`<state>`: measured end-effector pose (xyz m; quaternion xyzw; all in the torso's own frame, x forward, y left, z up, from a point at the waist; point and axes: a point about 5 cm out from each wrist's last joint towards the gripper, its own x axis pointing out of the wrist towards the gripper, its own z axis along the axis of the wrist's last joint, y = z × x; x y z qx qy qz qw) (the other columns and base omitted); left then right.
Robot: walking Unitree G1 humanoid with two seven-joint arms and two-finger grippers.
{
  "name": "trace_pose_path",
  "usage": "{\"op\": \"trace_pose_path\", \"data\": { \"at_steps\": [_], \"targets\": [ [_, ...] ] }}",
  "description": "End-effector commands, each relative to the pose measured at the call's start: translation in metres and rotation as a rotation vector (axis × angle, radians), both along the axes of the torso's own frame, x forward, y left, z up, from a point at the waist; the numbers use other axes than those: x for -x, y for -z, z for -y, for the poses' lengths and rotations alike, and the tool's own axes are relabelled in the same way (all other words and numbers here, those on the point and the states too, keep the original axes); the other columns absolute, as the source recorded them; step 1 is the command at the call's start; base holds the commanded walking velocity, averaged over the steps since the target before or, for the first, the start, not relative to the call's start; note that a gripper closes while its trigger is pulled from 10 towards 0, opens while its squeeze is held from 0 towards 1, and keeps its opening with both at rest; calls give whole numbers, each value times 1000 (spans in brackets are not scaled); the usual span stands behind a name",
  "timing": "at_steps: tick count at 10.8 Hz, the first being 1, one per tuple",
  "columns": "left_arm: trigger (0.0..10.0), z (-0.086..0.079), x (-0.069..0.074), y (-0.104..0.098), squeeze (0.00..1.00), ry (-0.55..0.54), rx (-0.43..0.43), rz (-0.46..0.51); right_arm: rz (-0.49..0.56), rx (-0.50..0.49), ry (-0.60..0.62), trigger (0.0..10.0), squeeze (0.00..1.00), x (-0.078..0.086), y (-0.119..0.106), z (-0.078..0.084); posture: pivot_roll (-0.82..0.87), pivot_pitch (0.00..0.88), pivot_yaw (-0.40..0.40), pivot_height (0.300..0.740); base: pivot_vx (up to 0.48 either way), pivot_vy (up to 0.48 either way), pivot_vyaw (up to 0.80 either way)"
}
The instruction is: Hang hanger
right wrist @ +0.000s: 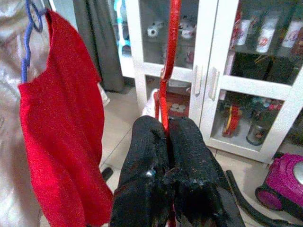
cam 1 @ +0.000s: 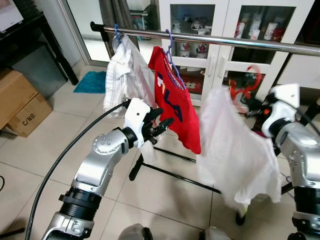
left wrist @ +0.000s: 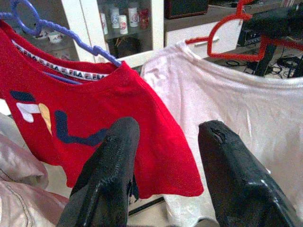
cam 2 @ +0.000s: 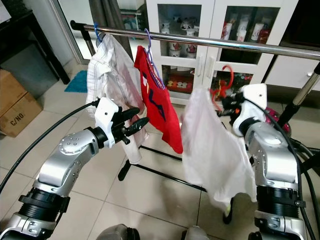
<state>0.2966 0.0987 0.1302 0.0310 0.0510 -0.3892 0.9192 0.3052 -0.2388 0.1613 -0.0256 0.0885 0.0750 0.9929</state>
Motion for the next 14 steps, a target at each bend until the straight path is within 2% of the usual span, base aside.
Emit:
{"op": "trace_pose_path", "data": {
  "at_steps": [1,3,5,7,9,11,12,14],
  "targets": [
    [10000,-2,-1,-4,0,-2,-7,20,34,-17,1,0,0,0,-9,-3,-119,0,114,740,0,0,0],
    [10000,-5,3,-17,0,84,85,30,54,-16,4,0,0,4,-13,3,-117,0,116,740,0,0,0],
    [10000,-5,4,-15,0,108,64,24,60,-17,35,0,0,-2,-17,7,-122,0,121,740,0,0,0],
    [10000,2,9,-15,0,183,51,24,72,-15,105,0,0,-24,-27,10,-123,0,124,740,0,0,0],
    [10000,1,12,-15,0,196,52,13,66,4,128,0,0,-37,-31,12,-123,0,124,740,0,0,0],
    [10000,-1,12,-15,0,199,43,14,27,12,185,0,0,-68,-37,13,-104,0,116,740,0,0,0],
    [10000,-2,13,-15,0,205,35,10,30,13,220,0,0,-83,-48,12,-97,0,117,740,0,0,0],
    [10000,-3,13,-16,0,208,29,8,35,7,237,0,0,-94,-58,11,-79,0,107,740,0,0,0]
  ]
}}
